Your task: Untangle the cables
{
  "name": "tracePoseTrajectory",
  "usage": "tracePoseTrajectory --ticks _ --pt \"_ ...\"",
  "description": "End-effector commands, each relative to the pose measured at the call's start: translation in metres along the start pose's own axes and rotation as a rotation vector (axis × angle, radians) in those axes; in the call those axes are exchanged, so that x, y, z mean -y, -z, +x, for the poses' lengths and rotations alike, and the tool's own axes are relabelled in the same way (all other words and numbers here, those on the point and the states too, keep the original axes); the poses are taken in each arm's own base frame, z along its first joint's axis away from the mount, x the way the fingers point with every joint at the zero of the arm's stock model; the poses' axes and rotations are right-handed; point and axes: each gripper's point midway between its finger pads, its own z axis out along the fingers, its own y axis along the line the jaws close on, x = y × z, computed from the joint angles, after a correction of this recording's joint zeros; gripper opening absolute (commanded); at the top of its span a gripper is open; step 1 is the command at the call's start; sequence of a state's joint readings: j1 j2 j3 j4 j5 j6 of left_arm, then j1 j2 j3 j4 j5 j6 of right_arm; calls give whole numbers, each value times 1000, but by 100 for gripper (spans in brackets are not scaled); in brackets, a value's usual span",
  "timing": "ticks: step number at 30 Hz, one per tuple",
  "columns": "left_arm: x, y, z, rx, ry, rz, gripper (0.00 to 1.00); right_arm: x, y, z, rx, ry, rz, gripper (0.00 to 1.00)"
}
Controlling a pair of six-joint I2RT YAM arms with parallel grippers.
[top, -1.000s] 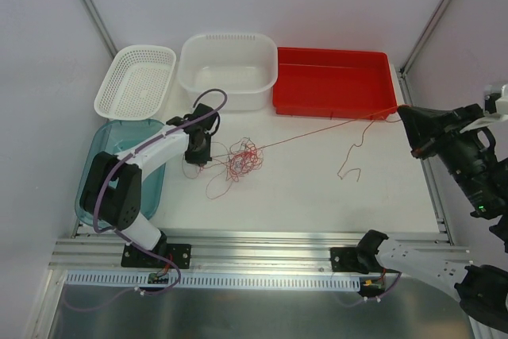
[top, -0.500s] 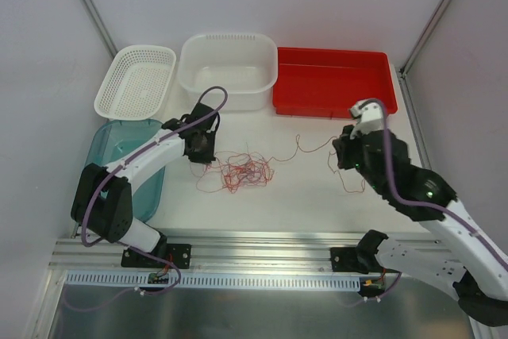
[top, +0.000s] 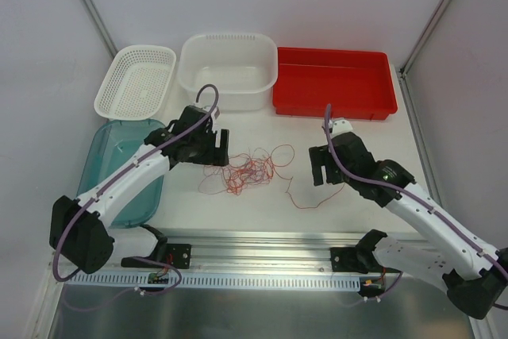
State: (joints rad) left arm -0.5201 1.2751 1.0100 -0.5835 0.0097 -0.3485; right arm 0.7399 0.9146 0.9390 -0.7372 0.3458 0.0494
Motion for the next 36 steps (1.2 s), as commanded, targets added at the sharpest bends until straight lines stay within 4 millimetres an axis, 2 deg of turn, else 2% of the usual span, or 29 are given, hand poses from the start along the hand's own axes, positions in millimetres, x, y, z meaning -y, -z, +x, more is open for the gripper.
tracePoseTrajectory --ticks 1,4,7,8,10,13,16,18,19,24,28,29,31,32,35,36 --pt "27 22 1 34 -29 123 83 -23 4 -18 28 56 -127 84" --pt "48 31 1 43 -68 178 94 -38 -9 -23 23 69 -172 85" --pt "64 26 4 21 -112 190 95 -49 -27 -28 1 43 -190 85" --pt "64 17 5 1 -121 165 95 -51 -32 -31 3 31 -197 85" --pt "74 11 5 -12 -146 162 95 -58 -46 -38 9 12 -215 85" --pt "83 -16 7 -60 -178 119 95 -51 -72 -43 2 -29 -186 85" --pt "90 -31 0 -61 -199 88 94 -53 -99 -36 -24 -53 -211 82" --pt "94 -44 0 -69 -213 62 93 -47 -112 -35 -25 -82 -212 80" --pt "94 -48 0 -72 -220 53 92 -53 -118 -35 -22 -90 -258 80" --pt "90 -81 12 -134 -237 7 86 -50 -151 -29 -47 -117 -264 77" --pt "84 -97 27 -179 -227 -16 71 -53 -174 -28 -50 -118 -259 73" --pt "83 -98 30 -184 -227 -17 62 -53 -179 -26 -55 -117 -251 73" --pt "79 -100 37 -198 -229 -25 52 -52 -190 -22 -72 -117 -237 72" --pt "79 -100 36 -197 -227 -25 40 -51 -194 -21 -76 -118 -230 70" --pt "77 -100 40 -201 -228 -21 26 -50 -206 -14 -98 -116 -213 69" --pt "76 -101 43 -205 -229 -22 18 -48 -208 -12 -103 -117 -204 68"
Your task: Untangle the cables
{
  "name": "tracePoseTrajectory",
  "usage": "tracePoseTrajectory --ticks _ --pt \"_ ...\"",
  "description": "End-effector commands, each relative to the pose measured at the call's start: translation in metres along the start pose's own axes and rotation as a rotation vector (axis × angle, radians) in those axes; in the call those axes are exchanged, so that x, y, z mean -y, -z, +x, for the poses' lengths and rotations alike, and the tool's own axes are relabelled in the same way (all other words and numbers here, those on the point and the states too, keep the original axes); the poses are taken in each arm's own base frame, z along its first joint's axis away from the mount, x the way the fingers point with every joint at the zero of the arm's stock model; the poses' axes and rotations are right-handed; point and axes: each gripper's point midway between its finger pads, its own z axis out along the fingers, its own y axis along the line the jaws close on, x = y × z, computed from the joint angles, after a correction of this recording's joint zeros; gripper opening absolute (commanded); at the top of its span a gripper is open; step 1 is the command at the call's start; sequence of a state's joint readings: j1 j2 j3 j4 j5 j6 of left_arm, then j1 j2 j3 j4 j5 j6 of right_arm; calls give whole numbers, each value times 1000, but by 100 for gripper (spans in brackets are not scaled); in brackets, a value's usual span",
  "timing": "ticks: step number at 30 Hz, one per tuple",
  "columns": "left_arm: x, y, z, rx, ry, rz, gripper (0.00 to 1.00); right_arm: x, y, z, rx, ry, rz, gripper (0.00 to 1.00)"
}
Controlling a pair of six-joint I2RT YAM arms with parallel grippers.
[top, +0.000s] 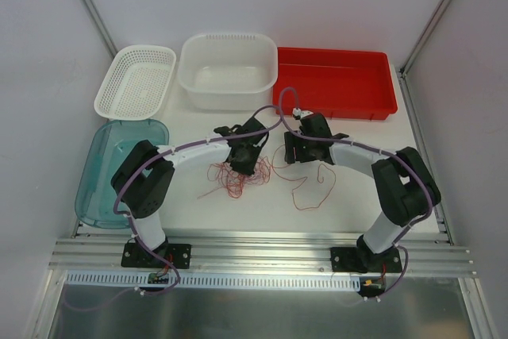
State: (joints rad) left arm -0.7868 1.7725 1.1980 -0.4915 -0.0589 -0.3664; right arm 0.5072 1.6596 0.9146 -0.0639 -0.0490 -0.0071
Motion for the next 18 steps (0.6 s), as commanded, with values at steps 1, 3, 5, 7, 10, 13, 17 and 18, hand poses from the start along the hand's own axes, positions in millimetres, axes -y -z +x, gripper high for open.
tracePoseTrajectory --ticks 1,3,5,7,10,13,17,18 --pt "1 2 5 12 -6 5 15 -5 -8 -34 103 -1 -10 67" --pt "1 1 8 8 -6 13 6 -4 -11 -34 103 -1 -5 66" --pt "2 0 11 4 -3 23 2 -5 -17 -33 98 8 -14 65" --pt "3 0 15 5 -1 33 0 -8 -22 -31 91 10 -31 63" --pt "3 1 18 5 5 40 0 -11 -27 -29 81 14 -50 58" --pt "2 3 19 10 10 40 0 -13 -31 -24 70 17 -60 52" --pt "-1 4 22 12 14 35 0 -11 -32 -20 58 16 -57 30" --pt "-2 5 23 16 16 30 0 -11 -29 -22 65 18 -53 18"
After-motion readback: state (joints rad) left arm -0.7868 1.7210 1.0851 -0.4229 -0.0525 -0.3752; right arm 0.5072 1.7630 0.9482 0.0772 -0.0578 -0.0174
